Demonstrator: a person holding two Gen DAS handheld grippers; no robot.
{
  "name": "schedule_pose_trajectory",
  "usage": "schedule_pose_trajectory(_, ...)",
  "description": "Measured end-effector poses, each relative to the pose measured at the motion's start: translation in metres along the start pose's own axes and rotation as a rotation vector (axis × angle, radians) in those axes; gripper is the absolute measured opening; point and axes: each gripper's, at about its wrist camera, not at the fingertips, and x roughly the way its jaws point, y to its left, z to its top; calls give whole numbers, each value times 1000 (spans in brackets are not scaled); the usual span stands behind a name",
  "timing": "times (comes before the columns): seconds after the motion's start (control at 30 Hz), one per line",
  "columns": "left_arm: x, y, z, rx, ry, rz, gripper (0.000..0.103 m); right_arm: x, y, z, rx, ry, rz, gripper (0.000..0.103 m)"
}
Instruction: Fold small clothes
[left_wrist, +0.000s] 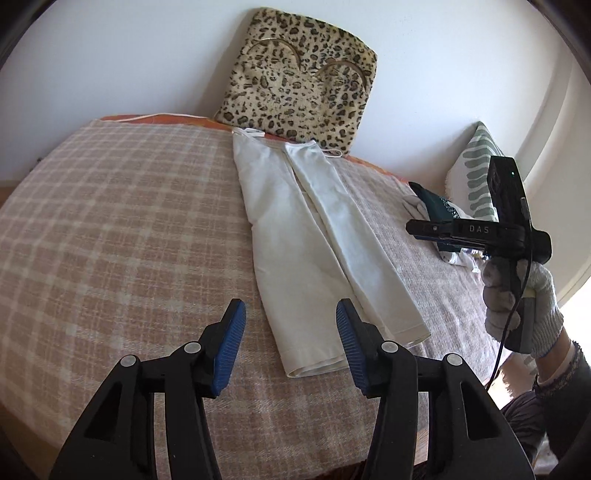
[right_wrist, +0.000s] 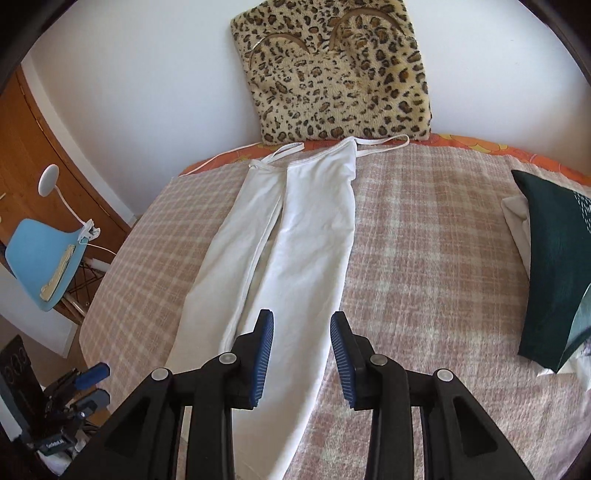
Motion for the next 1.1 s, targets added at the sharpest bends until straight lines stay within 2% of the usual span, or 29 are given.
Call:
schedule_pose_trajectory(0.13, 26, 18, -4, -78, 145, -66, 50, 3, -8, -48, 59, 69, 49, 35)
schedule_pose_trajectory(0.2, 35, 23, -9, -119, 181, -101, 50, 1, -7, -63, 68, 85, 85, 35)
schedule_pose_trajectory(0.3, 47, 22, -16, -160, 224, -133, 50, 0, -2, -74, 54, 86, 90, 35)
schedule_pose_trajectory(0.4, 48, 7, -19, -75, 208, -95, 46, 5, 2, -80, 29, 91, 61, 35)
schedule_pose_trajectory(0.43, 49, 3, -19, -44, 201, -81, 31, 8, 3, -81, 22, 96, 54, 35)
schedule_pose_trajectory(0.47, 53, 1, -19, -24, 208, -69, 4, 11, 5, -81, 20, 103, 58, 34)
schedule_pose_trajectory(0.5, 56, 1, -19, -15, 213, -60, 2, 13, 8, -81, 17, 106, 61, 35)
schedule_pose_trajectory(0.67, 47, 9, -22, -4, 168, -21, 3, 16, 15, -78, -26, 102, 44, 35)
schedule_pose_trajectory(0.73, 42, 17, -24, 0, 141, 25, 1, 15, 16, -79, -40, 100, 33, 34)
schedule_pose_trajectory(0.83, 42, 30, -24, -58, 155, -17, 1, 16, 23, -80, -83, 103, 4, 34)
schedule_pose_trajectory(0.9, 41, 34, -22, -106, 166, -39, 6, 15, 24, -80, -82, 103, 7, 36)
schedule_pose_trajectory(0.97, 41, 34, -19, -139, 176, -91, 36, 15, 23, -81, -69, 103, 14, 37)
schedule_pose_trajectory(1.03, 41, 26, -16, -132, 158, -95, 49, 15, 24, -81, -72, 102, 13, 37)
schedule_pose_trajectory(1.1, 45, 16, -14, -89, 169, -74, 49, 15, 24, -81, -69, 102, 11, 37)
